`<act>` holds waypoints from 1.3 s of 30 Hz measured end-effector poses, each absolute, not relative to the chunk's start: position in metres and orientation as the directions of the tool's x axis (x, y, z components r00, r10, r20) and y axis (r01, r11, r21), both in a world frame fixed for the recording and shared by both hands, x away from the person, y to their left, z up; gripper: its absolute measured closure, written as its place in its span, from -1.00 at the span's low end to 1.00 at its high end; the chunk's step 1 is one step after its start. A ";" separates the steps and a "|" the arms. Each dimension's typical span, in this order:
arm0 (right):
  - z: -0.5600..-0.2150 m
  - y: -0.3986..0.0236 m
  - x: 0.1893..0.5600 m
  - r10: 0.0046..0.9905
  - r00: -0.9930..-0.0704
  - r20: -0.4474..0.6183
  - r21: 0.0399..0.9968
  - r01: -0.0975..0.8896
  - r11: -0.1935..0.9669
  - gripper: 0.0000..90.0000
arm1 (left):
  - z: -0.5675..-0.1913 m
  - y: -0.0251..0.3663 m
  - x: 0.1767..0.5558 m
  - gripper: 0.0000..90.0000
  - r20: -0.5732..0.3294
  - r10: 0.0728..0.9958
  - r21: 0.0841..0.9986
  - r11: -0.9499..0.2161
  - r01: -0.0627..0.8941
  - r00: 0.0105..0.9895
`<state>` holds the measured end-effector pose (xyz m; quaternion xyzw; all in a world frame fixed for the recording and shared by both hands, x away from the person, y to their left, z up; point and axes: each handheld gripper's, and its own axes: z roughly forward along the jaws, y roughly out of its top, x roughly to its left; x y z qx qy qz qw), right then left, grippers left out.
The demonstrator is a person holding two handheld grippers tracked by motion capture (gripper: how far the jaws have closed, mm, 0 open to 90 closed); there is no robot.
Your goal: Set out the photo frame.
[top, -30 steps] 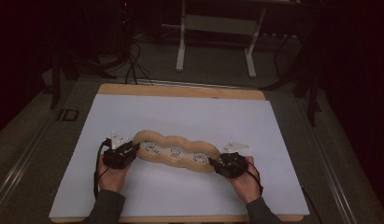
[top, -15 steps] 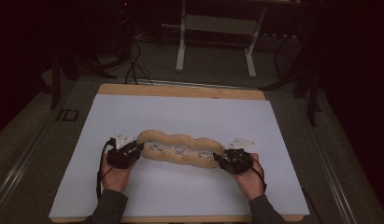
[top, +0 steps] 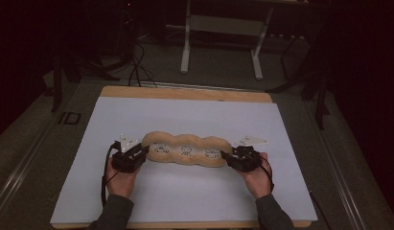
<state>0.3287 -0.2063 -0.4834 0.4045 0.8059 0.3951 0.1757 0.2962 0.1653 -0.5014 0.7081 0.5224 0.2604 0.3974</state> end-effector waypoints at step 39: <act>-0.494 -0.219 0.345 0.817 -0.566 0.112 0.792 0.548 0.271 0.33 | -0.505 0.155 0.297 0.59 -0.057 0.948 0.827 -0.130 0.547 0.312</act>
